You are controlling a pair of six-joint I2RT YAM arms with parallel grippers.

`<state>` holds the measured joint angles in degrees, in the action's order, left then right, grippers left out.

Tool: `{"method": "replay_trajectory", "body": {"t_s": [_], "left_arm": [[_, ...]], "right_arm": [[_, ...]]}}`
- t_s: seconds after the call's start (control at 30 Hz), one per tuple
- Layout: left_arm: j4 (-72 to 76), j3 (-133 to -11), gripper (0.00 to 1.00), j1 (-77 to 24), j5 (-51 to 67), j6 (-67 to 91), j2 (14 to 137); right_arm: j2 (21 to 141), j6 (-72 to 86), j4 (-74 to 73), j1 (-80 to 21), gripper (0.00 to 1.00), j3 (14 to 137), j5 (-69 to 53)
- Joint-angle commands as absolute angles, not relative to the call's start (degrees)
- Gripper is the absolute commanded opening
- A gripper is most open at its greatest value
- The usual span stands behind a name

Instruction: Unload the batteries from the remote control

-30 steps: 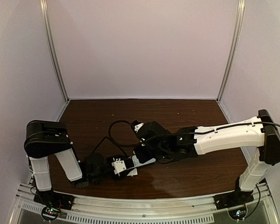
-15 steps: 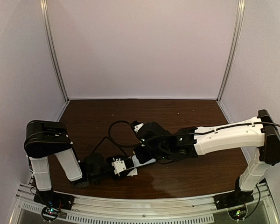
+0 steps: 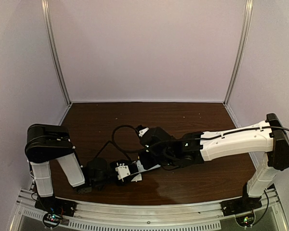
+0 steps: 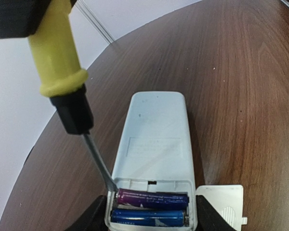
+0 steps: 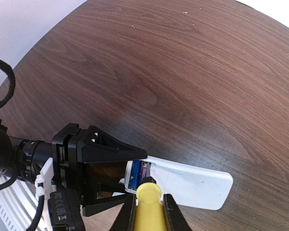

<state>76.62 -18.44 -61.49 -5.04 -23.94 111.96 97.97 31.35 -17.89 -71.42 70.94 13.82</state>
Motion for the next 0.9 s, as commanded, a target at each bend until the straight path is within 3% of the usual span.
{"method": "replay_trajectory", "body": {"t_s": [0.0,0.87], "left_arm": [[90.93,-18.28,0.08,-61.26,-5.02,-24.52,112.24],[91.34,-18.02,0.08,-61.25,-5.10,-24.70,112.18]], "right_arm": [[98.26,32.29,-21.69,-72.15,0.00,70.31,15.81],[99.25,32.92,-24.74,-73.84,0.00,72.90,17.20]]}}
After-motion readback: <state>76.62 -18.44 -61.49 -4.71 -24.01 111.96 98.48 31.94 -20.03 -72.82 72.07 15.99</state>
